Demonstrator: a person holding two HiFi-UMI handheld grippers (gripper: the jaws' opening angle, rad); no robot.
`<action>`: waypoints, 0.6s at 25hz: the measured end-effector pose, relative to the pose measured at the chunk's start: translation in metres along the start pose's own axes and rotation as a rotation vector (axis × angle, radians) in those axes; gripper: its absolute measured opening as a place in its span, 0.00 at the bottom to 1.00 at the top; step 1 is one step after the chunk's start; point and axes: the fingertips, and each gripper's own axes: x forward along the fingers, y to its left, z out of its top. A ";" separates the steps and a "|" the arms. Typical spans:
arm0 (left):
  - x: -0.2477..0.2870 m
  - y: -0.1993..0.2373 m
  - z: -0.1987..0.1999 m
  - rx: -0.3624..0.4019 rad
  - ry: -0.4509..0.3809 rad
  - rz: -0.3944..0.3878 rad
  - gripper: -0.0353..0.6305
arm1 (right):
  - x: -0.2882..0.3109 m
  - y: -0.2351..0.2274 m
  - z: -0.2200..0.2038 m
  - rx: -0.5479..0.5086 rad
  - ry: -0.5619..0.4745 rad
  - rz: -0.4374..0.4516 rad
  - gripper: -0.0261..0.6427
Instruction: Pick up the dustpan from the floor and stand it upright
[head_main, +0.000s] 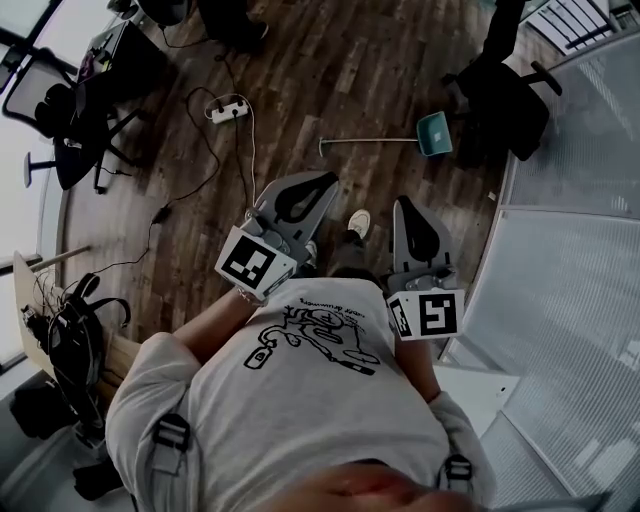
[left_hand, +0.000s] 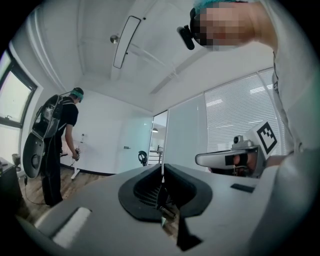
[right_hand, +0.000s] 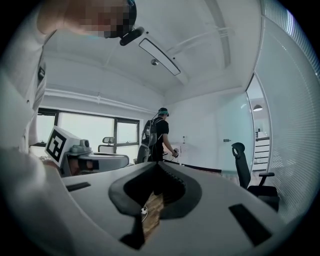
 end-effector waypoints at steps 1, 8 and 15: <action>0.009 0.003 -0.001 -0.003 0.003 0.005 0.07 | 0.005 -0.008 -0.001 0.002 0.000 0.003 0.05; 0.102 0.012 -0.008 -0.017 0.017 0.005 0.07 | 0.038 -0.096 -0.001 0.005 -0.005 0.003 0.05; 0.203 0.004 0.001 0.001 0.010 -0.010 0.07 | 0.051 -0.197 -0.001 0.013 -0.006 -0.015 0.05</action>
